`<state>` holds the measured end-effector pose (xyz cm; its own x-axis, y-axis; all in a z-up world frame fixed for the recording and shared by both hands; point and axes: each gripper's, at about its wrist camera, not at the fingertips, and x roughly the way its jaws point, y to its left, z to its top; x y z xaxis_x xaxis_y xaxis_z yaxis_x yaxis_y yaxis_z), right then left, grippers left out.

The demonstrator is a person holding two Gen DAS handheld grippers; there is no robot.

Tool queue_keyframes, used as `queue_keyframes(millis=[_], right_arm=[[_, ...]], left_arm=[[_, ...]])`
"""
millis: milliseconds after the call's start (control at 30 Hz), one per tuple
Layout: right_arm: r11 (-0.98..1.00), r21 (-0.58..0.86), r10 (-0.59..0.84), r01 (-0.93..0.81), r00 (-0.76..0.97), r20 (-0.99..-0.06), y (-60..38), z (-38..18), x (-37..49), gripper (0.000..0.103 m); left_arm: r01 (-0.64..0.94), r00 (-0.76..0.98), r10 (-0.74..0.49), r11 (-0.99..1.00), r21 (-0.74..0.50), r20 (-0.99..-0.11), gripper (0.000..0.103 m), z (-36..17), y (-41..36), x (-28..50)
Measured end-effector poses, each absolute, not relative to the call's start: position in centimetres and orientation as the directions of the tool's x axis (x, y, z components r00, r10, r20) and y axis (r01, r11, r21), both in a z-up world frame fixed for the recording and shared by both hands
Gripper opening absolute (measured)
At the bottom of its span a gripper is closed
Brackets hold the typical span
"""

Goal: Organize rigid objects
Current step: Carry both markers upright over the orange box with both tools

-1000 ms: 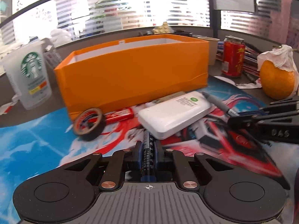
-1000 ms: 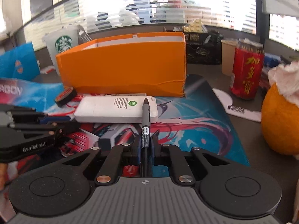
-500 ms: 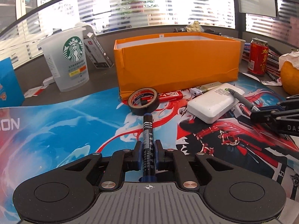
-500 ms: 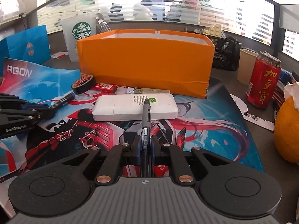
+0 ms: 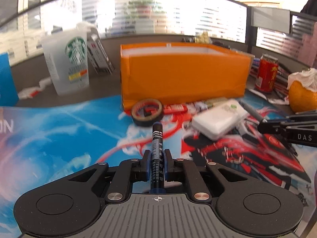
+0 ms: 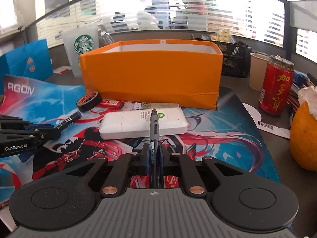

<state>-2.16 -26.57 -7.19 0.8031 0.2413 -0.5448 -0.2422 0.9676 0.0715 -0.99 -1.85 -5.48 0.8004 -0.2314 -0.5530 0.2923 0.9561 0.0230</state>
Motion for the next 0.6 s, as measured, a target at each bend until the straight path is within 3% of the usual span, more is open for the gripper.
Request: queue_keyframes(millis=[467, 600], right_arm=[[0.956, 0.136, 0.294, -0.261, 0.845, -0.445, -27.4, -2.7, -0.7, 0.009], [0.953, 0.134, 0.303, -0.272, 0.862, -0.405, -27.5, -0.8, 1.0, 0.009]], left_arm=[[0.310, 0.862, -0.269, 0.950, 0.027, -0.429, 0.011, 3.4, -2.5, 3.0], [0.328, 0.848, -0.273, 0.944, 0.046, -0.454, 0.011, 4.5, -4.6, 6.4]])
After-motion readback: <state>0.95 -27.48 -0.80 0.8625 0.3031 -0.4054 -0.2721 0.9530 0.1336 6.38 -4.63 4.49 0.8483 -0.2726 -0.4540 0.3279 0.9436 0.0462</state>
